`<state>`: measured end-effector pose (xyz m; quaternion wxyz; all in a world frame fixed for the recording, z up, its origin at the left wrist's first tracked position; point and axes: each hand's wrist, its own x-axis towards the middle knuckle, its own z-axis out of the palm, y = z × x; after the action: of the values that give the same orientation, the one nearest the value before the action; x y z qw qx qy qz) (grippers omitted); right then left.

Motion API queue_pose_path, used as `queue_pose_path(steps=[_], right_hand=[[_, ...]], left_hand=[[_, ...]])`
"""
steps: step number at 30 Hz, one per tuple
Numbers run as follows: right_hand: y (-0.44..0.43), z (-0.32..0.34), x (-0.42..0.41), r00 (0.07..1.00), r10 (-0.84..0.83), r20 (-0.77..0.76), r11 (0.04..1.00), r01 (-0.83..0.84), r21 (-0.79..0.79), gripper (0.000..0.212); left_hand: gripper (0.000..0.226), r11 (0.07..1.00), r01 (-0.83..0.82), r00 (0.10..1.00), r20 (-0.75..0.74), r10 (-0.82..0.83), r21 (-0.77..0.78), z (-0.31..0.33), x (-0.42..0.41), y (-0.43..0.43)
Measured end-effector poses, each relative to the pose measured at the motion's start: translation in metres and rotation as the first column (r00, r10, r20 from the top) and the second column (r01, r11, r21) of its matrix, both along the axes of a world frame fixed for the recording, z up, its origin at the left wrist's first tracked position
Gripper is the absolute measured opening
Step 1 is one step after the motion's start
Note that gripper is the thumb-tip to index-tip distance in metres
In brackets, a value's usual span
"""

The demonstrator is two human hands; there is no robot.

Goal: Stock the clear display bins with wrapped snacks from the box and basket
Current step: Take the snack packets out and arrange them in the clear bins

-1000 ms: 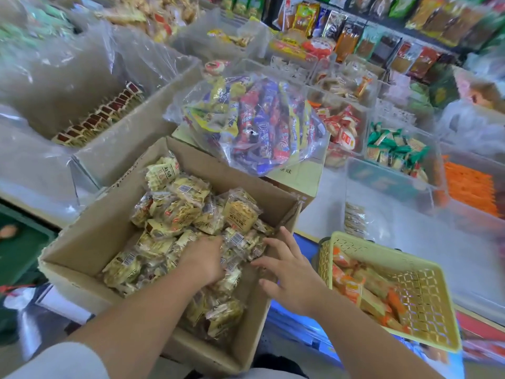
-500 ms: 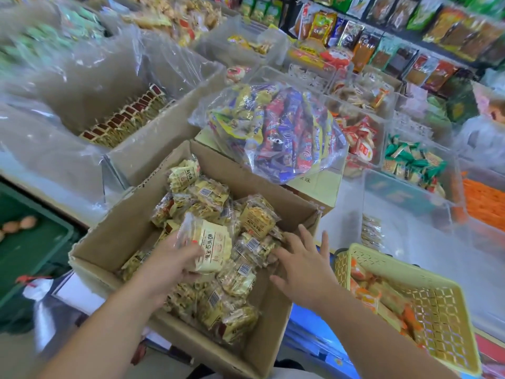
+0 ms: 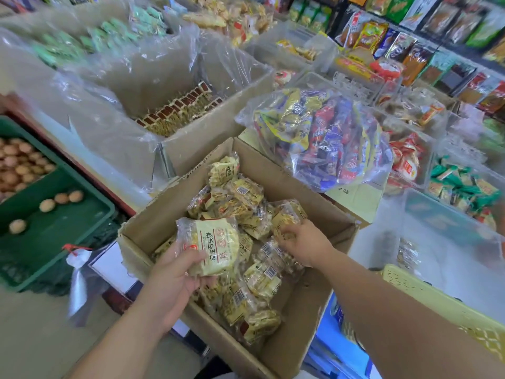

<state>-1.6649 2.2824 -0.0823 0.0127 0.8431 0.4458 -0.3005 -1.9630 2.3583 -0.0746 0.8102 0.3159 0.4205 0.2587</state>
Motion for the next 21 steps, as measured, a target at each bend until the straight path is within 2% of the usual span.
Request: queue_pose_path(steps=[5,9,10,13,15,17,19,21], right_hand=[[-0.021,0.022,-0.012,0.996,0.003,-0.086,0.966,0.02,0.257,0.037],[-0.05,0.053,-0.02,0.925,-0.095,-0.369,0.864,0.261,0.431,0.01],[-0.059,0.062,-0.021,0.886,-0.108,-0.451,0.828,0.332,0.452,0.011],[-0.085,0.083,-0.018,0.744,-0.095,-0.661,0.731,0.503,0.461,0.025],[-0.103,0.09,-0.013,0.678,-0.065,-0.732,0.716,0.542,0.439,0.028],[-0.12,0.092,-0.007,0.654,-0.029,-0.756,0.729,0.532,0.432,0.034],[-0.133,0.092,0.0,0.667,-0.023,-0.745,0.74,0.512,0.436,0.039],[-0.145,0.091,0.007,0.667,-0.024,-0.744,0.734,0.518,0.44,0.038]], left_hand=[[0.046,0.999,0.016,0.998,-0.062,-0.014,0.04,0.006,0.007,-0.003],[0.034,0.995,0.009,0.985,-0.175,0.009,0.099,0.01,0.017,-0.01],[0.034,0.995,0.0,0.982,-0.188,0.019,0.102,0.013,0.021,-0.014],[0.04,0.996,-0.005,0.982,-0.185,0.023,0.094,0.026,0.036,-0.031],[0.043,0.997,0.007,0.987,-0.16,0.006,0.08,0.036,0.05,-0.047],[0.044,0.998,0.019,0.989,-0.145,-0.009,0.065,0.046,0.064,-0.065],[0.04,0.997,0.046,0.989,-0.14,-0.037,0.062,0.055,0.08,-0.083],[0.036,0.994,0.083,0.984,-0.164,-0.071,0.067,0.063,0.094,-0.101]])
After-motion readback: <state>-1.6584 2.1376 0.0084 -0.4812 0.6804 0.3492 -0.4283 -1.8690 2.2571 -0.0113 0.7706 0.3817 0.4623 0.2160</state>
